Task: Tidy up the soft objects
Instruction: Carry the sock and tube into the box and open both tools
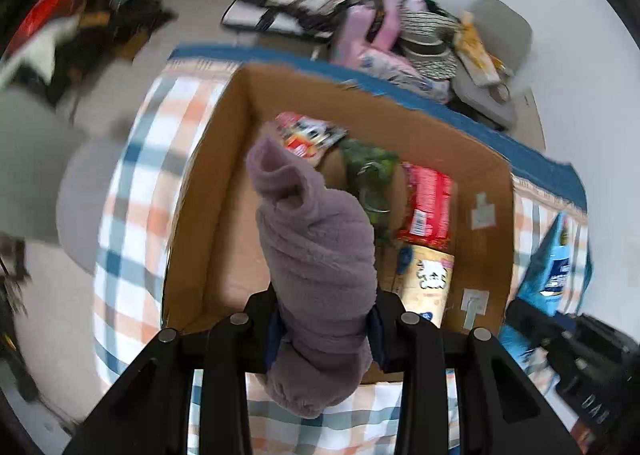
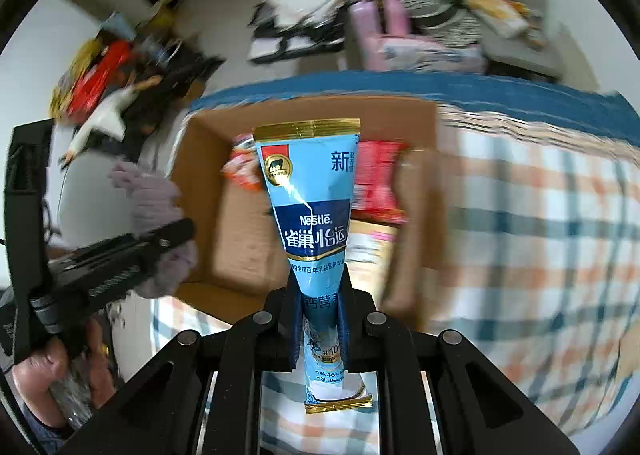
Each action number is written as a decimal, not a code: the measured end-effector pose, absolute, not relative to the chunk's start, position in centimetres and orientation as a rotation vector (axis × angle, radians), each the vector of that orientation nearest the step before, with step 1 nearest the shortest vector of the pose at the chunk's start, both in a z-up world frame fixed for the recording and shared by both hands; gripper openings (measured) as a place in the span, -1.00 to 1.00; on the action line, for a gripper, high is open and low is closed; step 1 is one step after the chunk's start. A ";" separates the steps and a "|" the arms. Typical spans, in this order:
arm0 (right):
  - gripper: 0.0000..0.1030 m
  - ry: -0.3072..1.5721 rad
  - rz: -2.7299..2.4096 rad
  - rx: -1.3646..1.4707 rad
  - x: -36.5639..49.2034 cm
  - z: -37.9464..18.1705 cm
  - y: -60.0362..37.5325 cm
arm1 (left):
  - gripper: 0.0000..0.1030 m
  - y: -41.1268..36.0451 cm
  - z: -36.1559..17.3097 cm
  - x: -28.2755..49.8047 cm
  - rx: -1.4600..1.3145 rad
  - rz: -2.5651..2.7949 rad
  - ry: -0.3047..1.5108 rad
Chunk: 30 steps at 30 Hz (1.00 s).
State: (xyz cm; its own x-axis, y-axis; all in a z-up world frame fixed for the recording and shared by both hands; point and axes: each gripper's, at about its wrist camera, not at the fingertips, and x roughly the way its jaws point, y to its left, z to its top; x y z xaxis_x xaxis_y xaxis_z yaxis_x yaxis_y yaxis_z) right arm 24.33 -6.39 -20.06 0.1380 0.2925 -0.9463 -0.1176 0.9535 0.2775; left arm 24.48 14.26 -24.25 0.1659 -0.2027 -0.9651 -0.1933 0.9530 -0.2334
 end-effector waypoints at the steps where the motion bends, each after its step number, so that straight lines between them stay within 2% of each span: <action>1: -0.71 1.415 0.314 0.128 24.8 -20.5 -5.0 | -0.38 14.9 -25.0 24.5 -0.372 0.000 1.425; 8: -0.71 1.485 0.359 0.036 27.0 -23.7 1.9 | -0.38 17.2 -29.4 24.6 -0.576 0.014 1.504; 24: -0.68 1.594 0.377 -0.004 29.6 -31.3 3.9 | -0.28 17.4 -32.3 25.4 -0.612 0.013 1.558; 27: -0.64 1.608 0.382 0.003 29.7 -31.9 3.7 | -0.25 17.3 -32.2 25.4 -0.610 0.022 1.556; 29: -0.54 1.610 0.385 0.006 29.7 -32.0 3.6 | -0.22 17.3 -32.0 25.3 -0.602 0.031 1.557; 30: -0.52 1.609 0.383 0.001 29.7 -32.0 3.6 | -0.13 17.4 -32.0 25.1 -0.598 0.033 1.555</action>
State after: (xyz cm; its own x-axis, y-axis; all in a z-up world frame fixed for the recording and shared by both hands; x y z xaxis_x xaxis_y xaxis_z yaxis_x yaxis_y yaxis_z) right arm 29.70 3.60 -32.00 -0.0829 0.2312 -0.9694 -0.2302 0.9420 0.2444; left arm 25.14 17.38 -31.97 0.0458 -0.3472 -0.9367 -0.3870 0.8583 -0.3371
